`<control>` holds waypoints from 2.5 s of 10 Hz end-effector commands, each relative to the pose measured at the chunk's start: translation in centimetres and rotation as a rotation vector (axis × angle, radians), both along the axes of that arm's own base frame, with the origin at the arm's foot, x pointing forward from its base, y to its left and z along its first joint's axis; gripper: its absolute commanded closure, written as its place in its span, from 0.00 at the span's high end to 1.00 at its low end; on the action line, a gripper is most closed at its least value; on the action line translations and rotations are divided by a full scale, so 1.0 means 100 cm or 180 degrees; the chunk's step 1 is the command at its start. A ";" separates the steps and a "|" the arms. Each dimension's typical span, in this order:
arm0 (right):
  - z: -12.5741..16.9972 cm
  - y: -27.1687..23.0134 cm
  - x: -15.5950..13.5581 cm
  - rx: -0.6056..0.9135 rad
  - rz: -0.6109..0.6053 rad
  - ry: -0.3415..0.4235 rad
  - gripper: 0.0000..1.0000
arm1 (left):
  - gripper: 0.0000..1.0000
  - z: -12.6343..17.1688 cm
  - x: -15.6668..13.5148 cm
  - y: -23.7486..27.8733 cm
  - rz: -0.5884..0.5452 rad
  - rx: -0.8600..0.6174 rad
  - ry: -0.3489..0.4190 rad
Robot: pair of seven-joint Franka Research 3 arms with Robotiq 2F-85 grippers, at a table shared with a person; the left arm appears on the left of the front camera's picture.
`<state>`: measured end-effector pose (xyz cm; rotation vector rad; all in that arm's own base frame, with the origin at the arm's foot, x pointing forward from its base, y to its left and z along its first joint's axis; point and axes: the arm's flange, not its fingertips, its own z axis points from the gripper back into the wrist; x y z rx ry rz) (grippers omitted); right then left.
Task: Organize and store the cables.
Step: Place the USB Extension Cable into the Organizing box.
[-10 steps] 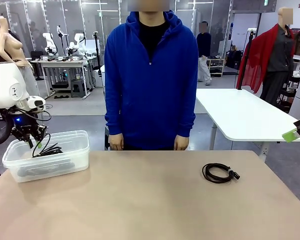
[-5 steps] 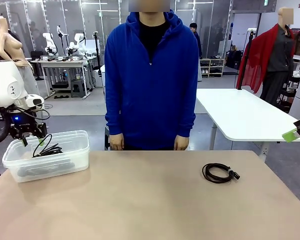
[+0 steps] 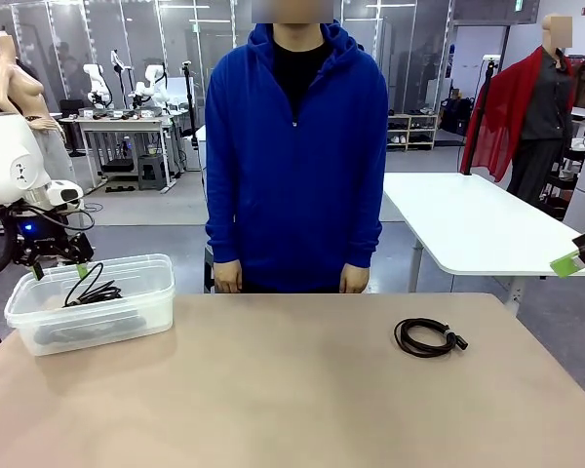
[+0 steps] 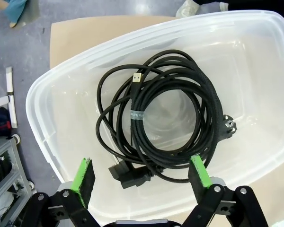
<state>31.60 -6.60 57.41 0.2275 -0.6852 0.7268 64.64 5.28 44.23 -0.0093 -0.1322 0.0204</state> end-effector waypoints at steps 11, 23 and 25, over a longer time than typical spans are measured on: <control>-0.001 -0.002 0.000 0.0013 0.0022 -0.0004 1.00 | 1.00 -0.002 0.002 0.001 0.0017 0.0010 -0.0023; -0.001 -0.002 0.000 0.0013 0.0022 -0.0004 1.00 | 1.00 0.092 -0.134 -0.005 -0.2178 0.0197 -0.0575; -0.001 -0.002 0.000 0.0013 0.0022 -0.0004 1.00 | 1.00 0.108 -0.169 -0.005 -0.2433 -0.0040 -0.0738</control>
